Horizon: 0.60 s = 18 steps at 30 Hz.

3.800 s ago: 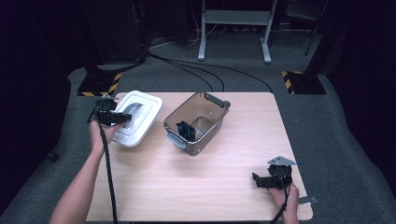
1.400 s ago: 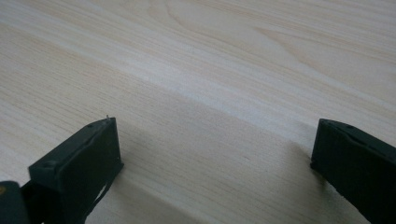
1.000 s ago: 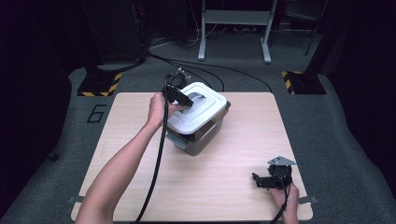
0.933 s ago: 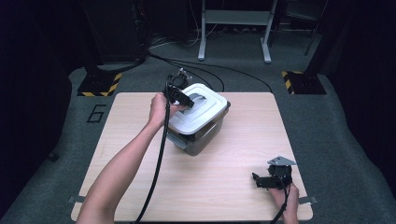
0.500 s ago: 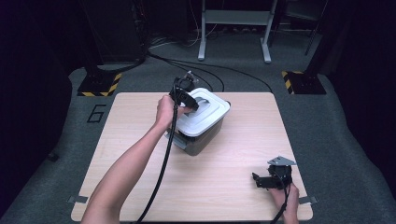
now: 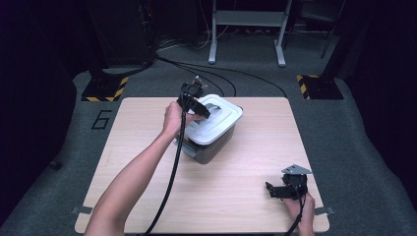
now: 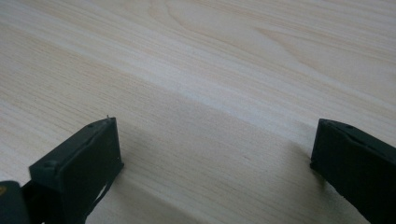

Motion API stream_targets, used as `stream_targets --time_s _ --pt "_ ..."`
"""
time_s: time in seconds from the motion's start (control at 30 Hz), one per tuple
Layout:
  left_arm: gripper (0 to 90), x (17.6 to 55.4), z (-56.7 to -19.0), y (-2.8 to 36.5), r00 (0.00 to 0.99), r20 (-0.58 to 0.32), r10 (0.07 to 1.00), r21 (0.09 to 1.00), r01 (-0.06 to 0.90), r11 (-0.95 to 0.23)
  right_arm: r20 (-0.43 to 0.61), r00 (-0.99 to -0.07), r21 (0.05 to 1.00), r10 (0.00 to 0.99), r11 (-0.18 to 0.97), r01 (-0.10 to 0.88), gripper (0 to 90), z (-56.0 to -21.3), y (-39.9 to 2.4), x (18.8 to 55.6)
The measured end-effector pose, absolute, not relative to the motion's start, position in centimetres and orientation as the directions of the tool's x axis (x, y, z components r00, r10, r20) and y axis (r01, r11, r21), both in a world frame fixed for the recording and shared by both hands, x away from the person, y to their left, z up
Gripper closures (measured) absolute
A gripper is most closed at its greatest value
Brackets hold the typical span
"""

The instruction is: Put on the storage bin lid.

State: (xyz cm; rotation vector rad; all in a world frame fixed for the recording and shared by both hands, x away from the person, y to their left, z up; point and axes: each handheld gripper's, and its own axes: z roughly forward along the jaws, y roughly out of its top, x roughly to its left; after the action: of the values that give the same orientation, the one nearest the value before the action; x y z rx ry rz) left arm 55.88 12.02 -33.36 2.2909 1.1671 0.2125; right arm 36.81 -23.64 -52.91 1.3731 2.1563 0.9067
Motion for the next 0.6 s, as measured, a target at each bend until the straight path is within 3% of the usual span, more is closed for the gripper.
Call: stream_targets --time_s 0.37,0.6 --pt "19.0 53.9 -32.9 13.4 0.664 -0.053 0.746 0.584 0.626 -0.516 -0.008 -0.420 0.718 0.907 0.297 0.629 0.5 -52.9 -23.6 36.8" --pt "13.0 52.1 -32.4 15.0 0.681 -0.040 0.731 0.629 0.586 -0.511 -0.008 -0.420 0.718 0.907 0.298 0.629 0.5 -52.9 -23.6 36.8"
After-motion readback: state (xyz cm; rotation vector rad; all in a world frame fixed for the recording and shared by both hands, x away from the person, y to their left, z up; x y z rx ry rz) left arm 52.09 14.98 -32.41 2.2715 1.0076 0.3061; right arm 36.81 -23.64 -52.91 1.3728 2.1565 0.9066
